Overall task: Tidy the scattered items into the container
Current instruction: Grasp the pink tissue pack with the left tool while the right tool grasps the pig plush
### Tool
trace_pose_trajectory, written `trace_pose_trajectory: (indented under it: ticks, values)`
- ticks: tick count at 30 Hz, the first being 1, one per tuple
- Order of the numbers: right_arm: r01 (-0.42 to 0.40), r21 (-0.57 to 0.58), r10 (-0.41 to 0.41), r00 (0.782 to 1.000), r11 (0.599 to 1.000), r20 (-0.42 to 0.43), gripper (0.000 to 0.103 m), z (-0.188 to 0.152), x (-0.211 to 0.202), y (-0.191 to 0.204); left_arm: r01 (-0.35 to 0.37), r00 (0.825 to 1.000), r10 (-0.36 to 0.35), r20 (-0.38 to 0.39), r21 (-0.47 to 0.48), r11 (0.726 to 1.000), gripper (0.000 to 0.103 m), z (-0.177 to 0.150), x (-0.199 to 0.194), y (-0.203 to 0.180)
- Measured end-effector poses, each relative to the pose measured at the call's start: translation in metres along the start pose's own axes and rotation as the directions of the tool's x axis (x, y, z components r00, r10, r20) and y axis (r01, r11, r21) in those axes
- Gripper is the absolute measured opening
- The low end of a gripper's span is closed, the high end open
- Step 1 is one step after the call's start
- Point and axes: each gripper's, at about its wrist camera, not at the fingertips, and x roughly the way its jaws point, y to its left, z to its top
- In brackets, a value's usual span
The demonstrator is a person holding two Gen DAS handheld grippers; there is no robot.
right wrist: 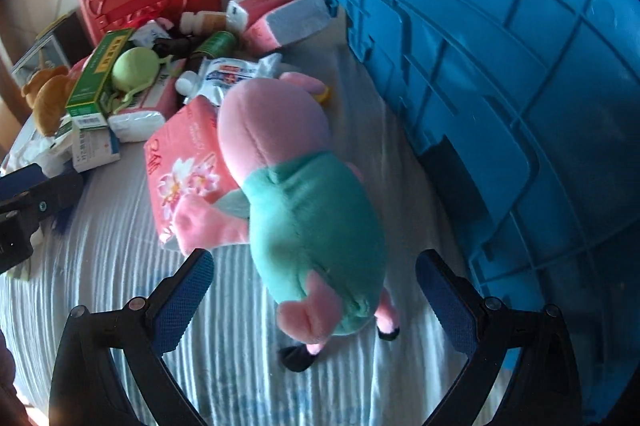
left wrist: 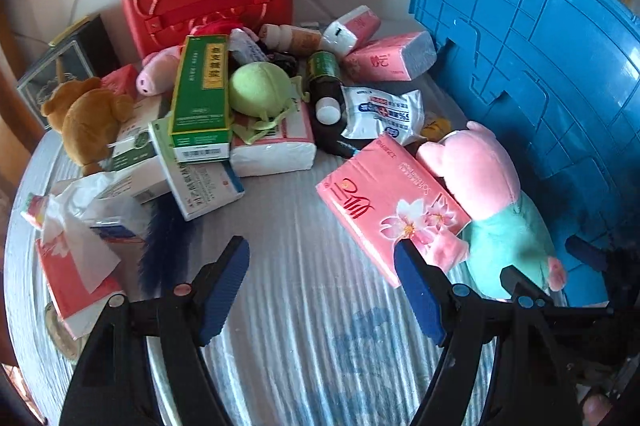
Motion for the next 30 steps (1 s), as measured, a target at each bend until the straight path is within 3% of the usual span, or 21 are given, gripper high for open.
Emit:
trace_pose_trajectory:
  ticks: [4,9,10,11,12,15,18,21,23,26,30]
  values:
    - [0.032,0.078,-0.031,0.999,0.996,-0.023,0.102,-0.013,0.010,-0.015,0.077,0.996,-0.076,-0.040,0.032,0.997,0.074,0.014,0.031,-0.024]
    - [0.026,0.066,-0.024,0.999,0.997,-0.034,0.102,-0.019,0.017,-0.020,0.115,0.989,-0.113,-0.099,0.016,0.993,0.074,0.027,0.074,-0.052]
    - [0.022,0.056,-0.020,0.999,0.998,-0.030,0.102,-0.018,0.018,-0.019,0.108,0.989,-0.106,-0.107,0.010,0.994,0.074,0.028,0.082,-0.056]
    - [0.020,0.041,-0.019,0.999,0.999,-0.026,0.102,-0.016,0.020,-0.018,0.085,0.992,-0.083,-0.090,0.013,0.996,0.084,0.029,0.086,-0.059]
    - [0.019,0.025,-0.018,1.000,1.000,-0.025,0.102,-0.014,0.022,-0.017,0.053,0.995,-0.050,-0.082,0.031,0.998,0.087,0.029,0.089,-0.064]
    - [-0.001,-0.015,0.000,0.999,1.000,-0.042,0.102,-0.010,0.035,-0.014,-0.023,0.996,0.033,-0.077,0.131,0.991,0.097,0.027,0.099,-0.081]
    - [0.002,-0.048,-0.005,0.998,0.999,-0.058,0.102,-0.011,0.047,-0.010,-0.021,0.997,0.033,-0.066,0.173,0.985,0.092,0.019,0.094,-0.081]
    - [-0.055,-0.029,0.052,0.995,0.998,-0.082,0.077,-0.013,0.049,-0.007,-0.026,0.996,0.040,-0.080,0.178,0.984,0.082,0.009,0.081,-0.063]
    - [-0.077,-0.021,0.075,0.993,0.997,-0.092,0.075,-0.015,0.048,-0.005,-0.059,0.993,0.080,-0.088,0.219,0.974,0.079,-0.003,0.075,-0.053]
    - [-0.178,0.012,0.178,0.977,0.984,-0.119,0.071,-0.016,0.041,-0.001,-0.095,0.986,0.124,-0.109,0.243,0.965,0.079,-0.017,0.069,-0.036]
    - [-0.225,-0.033,0.220,0.969,0.974,-0.114,0.076,-0.015,0.031,0.013,-0.096,0.985,0.119,-0.127,0.175,0.980,0.078,-0.020,0.063,-0.017]
